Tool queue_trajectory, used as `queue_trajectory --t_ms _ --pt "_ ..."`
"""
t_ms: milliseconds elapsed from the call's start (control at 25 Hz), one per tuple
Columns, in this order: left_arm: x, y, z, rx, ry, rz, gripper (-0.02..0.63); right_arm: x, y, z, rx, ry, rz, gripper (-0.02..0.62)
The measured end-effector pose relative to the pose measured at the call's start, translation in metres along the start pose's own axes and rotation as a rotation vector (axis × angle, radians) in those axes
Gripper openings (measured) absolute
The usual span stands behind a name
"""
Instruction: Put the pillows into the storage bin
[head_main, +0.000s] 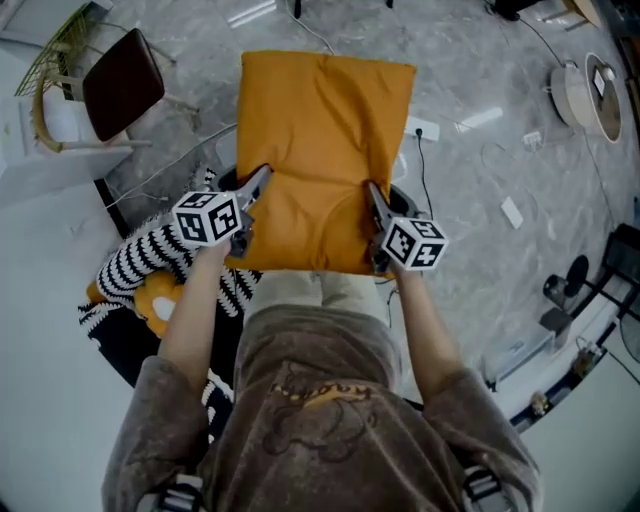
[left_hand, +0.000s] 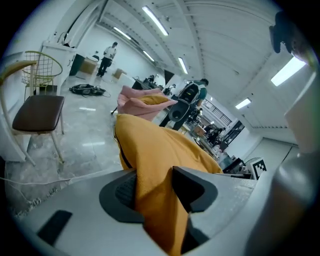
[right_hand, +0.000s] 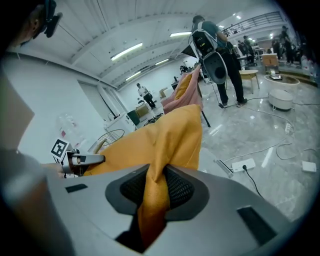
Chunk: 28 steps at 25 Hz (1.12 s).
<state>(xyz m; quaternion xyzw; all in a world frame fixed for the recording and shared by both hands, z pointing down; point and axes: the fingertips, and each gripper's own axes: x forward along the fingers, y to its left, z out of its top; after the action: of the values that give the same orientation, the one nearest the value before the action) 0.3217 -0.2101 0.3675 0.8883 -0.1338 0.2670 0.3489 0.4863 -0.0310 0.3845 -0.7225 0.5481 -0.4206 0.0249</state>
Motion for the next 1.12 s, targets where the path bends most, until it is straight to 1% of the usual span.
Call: queue_trajectory --t_ms 40,80,120,160,200,280,320,400,520,680,760,880,1000,1120 --pt "0.008 0.011 0.002 0.018 0.003 0.023 0.174 0.01 -0.007 -0.005 0.001 0.013 -0.01 0.096" --pt "0.015 0.025 0.005 0.028 -0.001 0.063 0.217 0.021 -0.015 -0.013 -0.004 0.042 -0.024 0.144" --pt "0.02 0.042 0.008 0.022 -0.018 0.114 0.29 0.032 -0.024 -0.023 -0.012 0.083 -0.038 0.236" --pt "0.023 0.059 0.01 0.0 -0.045 0.166 0.31 0.042 -0.032 -0.034 -0.024 0.126 -0.045 0.292" --pt "0.025 0.073 0.008 -0.031 -0.07 0.209 0.311 0.051 -0.038 -0.042 -0.045 0.159 -0.042 0.298" --pt "0.03 0.089 -0.01 -0.102 -0.084 0.244 0.32 0.066 -0.042 -0.054 -0.116 0.204 -0.016 0.298" --pt "0.034 0.092 -0.024 -0.13 -0.073 0.245 0.322 0.075 -0.042 -0.06 -0.156 0.229 0.001 0.305" --pt "0.044 0.096 -0.056 -0.16 -0.029 0.242 0.324 0.096 -0.043 -0.073 -0.219 0.283 0.035 0.318" --pt "0.056 0.097 -0.101 -0.198 0.03 0.247 0.324 0.126 -0.048 -0.083 -0.266 0.342 0.08 0.324" --pt "0.068 0.1 -0.146 -0.289 0.055 0.275 0.324 0.164 -0.058 -0.089 -0.318 0.403 0.132 0.33" --pt "0.073 0.108 -0.166 -0.333 0.052 0.299 0.324 0.183 -0.061 -0.095 -0.355 0.434 0.157 0.339" --pt "0.083 0.132 -0.196 -0.384 0.04 0.353 0.324 0.219 -0.066 -0.104 -0.432 0.462 0.186 0.363" --pt "0.09 0.159 -0.23 -0.451 0.025 0.43 0.324 0.256 -0.078 -0.11 -0.541 0.493 0.2 0.385" --pt "0.101 0.182 -0.258 -0.531 -0.007 0.488 0.324 0.296 -0.093 -0.106 -0.67 0.522 0.219 0.394"
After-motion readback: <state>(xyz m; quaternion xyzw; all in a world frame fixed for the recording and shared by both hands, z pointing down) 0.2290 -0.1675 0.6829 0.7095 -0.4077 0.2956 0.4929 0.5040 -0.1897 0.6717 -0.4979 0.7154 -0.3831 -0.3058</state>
